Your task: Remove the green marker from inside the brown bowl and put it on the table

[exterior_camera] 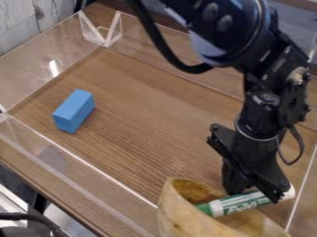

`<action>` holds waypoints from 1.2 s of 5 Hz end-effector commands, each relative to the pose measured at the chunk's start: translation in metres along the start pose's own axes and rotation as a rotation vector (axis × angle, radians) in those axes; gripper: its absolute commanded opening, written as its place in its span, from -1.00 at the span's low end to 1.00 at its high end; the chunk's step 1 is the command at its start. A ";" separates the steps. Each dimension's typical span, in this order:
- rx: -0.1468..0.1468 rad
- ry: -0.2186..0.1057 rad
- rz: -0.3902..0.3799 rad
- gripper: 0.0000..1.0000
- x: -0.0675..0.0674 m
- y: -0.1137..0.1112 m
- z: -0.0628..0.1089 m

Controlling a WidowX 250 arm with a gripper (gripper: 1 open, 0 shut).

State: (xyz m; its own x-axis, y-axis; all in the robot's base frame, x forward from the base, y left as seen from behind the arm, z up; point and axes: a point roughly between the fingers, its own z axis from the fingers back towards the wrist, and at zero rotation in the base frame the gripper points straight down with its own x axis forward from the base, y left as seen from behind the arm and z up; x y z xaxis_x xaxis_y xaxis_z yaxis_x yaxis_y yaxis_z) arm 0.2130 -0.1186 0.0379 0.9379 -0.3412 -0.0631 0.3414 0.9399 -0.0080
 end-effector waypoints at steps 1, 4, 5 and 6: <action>-0.021 -0.031 -0.013 -1.00 0.001 -0.002 0.009; -0.051 -0.025 -0.028 -1.00 -0.002 -0.005 0.006; -0.061 -0.022 -0.033 1.00 -0.004 -0.006 0.005; -0.072 -0.018 -0.037 -1.00 -0.005 -0.007 0.005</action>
State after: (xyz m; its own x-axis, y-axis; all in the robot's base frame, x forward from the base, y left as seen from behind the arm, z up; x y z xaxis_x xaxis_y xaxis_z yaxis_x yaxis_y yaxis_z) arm 0.2009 -0.1196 0.0316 0.9235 -0.3724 -0.0923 0.3665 0.9274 -0.0750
